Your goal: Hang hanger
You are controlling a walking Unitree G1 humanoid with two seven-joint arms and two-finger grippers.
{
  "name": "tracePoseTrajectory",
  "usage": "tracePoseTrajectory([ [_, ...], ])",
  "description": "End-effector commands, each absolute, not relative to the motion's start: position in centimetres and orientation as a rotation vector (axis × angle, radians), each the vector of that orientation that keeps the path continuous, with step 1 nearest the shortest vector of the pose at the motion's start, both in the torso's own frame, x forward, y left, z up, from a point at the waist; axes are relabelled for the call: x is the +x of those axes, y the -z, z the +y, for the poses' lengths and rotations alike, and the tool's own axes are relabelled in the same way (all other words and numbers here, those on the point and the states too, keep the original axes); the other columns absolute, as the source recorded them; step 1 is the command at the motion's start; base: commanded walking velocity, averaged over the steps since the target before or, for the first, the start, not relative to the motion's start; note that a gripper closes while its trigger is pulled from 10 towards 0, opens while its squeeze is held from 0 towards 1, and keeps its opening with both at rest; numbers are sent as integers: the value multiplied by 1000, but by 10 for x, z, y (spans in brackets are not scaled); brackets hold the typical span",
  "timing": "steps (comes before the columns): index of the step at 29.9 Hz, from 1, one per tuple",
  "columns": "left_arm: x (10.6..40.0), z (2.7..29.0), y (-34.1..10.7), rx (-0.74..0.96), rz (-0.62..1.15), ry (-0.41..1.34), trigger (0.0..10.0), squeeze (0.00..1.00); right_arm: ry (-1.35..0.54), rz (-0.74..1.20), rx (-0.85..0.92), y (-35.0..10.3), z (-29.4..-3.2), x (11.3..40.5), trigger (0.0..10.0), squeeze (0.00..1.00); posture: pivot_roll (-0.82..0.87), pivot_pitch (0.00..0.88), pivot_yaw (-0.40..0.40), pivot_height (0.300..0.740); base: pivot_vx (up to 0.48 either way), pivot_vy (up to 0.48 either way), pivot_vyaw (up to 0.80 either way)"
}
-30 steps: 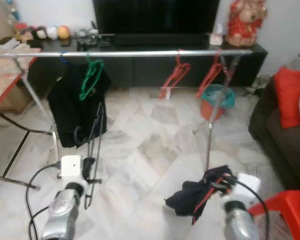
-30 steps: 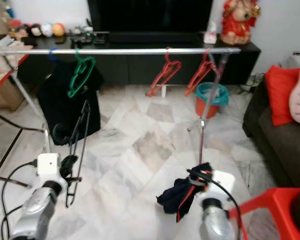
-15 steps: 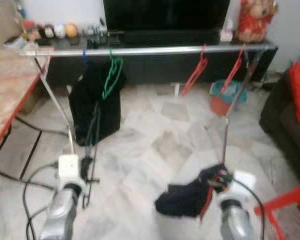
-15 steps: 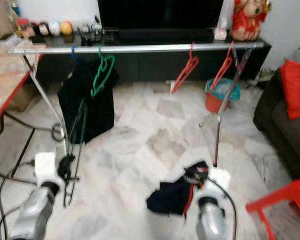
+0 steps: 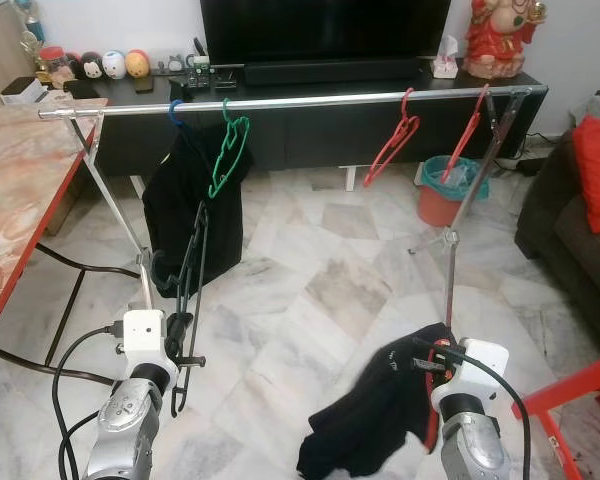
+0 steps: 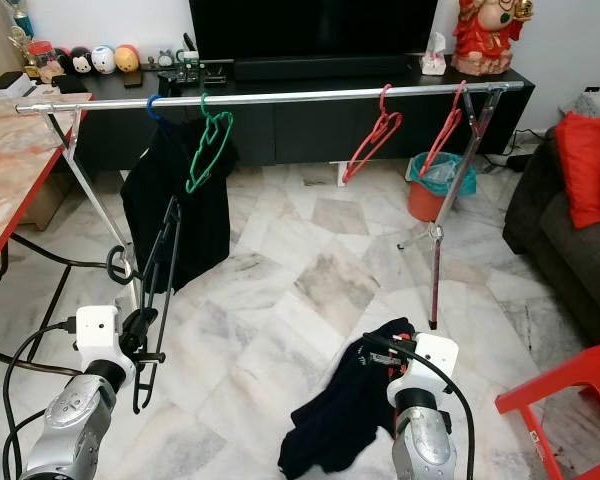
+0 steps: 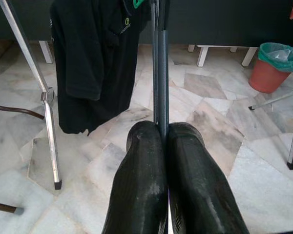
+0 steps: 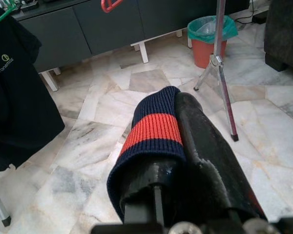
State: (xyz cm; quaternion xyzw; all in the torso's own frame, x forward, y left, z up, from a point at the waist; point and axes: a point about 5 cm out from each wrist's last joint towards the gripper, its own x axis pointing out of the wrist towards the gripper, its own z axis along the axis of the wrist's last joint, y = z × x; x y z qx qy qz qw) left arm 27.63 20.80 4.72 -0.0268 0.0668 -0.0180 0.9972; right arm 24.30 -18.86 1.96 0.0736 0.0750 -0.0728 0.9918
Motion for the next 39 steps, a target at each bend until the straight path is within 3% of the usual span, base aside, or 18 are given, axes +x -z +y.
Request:
tracePoseTrajectory([
  [1,277,207,-51,-56,120,37,10000,0,153,115,149,-26,-191,247,10000,0,-90,0,24,740,0,0,0],
  [21,277,208,-52,-64,111,35,10000,0,143,111,132,-28,-194,250,10000,0,-90,0,23,740,-234,0,0],
  [33,278,207,-54,-63,109,51,10000,0,119,64,107,-46,-197,266,10000,0,-88,0,22,740,-277,0,0],
  [36,279,201,-55,-35,135,134,10000,0,109,69,74,-51,-196,274,10000,0,-90,0,24,740,0,0,0],
  [39,278,185,-57,27,193,345,10000,0,98,56,41,-64,-196,289,10000,0,-85,0,25,740,0,0,0],
])
